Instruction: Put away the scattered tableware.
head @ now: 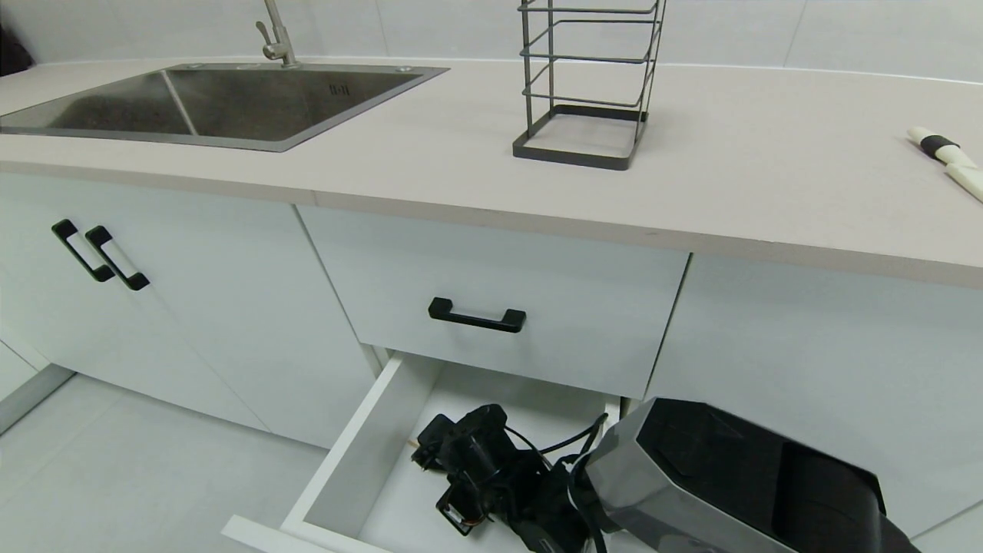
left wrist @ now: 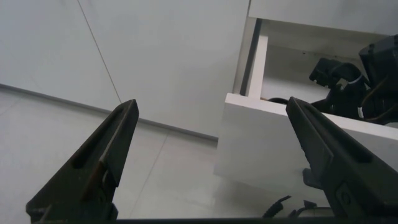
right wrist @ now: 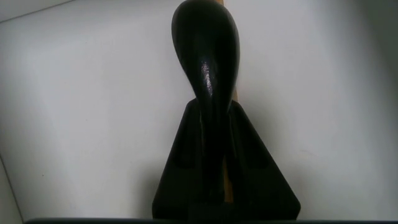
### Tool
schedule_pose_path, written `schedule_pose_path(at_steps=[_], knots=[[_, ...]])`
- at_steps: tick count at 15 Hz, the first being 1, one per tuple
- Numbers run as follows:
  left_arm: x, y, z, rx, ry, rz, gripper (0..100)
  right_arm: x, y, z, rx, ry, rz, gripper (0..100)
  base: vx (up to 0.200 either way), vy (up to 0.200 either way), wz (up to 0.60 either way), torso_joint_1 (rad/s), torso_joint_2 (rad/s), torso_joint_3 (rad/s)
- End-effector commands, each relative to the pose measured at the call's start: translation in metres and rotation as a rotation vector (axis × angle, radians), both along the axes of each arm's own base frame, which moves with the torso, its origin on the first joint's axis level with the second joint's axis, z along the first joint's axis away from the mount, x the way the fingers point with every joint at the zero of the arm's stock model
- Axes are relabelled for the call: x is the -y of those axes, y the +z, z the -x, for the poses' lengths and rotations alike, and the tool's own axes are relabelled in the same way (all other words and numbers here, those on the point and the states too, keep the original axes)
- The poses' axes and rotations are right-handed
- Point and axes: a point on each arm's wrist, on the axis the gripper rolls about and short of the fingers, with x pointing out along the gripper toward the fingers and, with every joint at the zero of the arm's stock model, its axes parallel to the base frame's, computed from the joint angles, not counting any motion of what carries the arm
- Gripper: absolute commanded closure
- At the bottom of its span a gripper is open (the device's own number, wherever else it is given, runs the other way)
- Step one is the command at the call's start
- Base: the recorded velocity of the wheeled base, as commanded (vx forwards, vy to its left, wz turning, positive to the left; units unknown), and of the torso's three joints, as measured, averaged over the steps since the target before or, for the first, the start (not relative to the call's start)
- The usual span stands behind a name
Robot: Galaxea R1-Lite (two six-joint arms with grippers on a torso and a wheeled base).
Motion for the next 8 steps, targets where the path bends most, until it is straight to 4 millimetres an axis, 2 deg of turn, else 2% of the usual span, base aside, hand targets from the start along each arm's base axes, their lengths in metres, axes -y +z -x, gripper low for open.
schedule_pose_path(at_steps=[1, 4, 7, 8], knots=[[0.000, 0.000, 0.000, 0.000, 0.001, 0.001, 0, -0.001, -0.003, -0.001, -0.002, 0.001, 0.003, 0, 0.000, 0.000, 0.00, 0.000, 0.00, 0.000], [0.000, 0.000, 0.000, 0.000, 0.001, 0.001, 0, -0.007, 0.004, -0.004, 0.019, 0.001, -0.027, 0, 0.000, 0.000, 0.00, 0.000, 0.00, 0.000], [0.000, 0.000, 0.000, 0.000, 0.001, 0.001, 0, -0.008, 0.027, 0.000, 0.042, 0.009, -0.058, 0, 0.000, 0.000, 0.00, 0.000, 0.00, 0.000], [0.000, 0.000, 0.000, 0.000, 0.001, 0.001, 0, -0.008, 0.045, 0.001, 0.057, 0.009, -0.079, 0, 0.000, 0.000, 0.00, 0.000, 0.00, 0.000]])
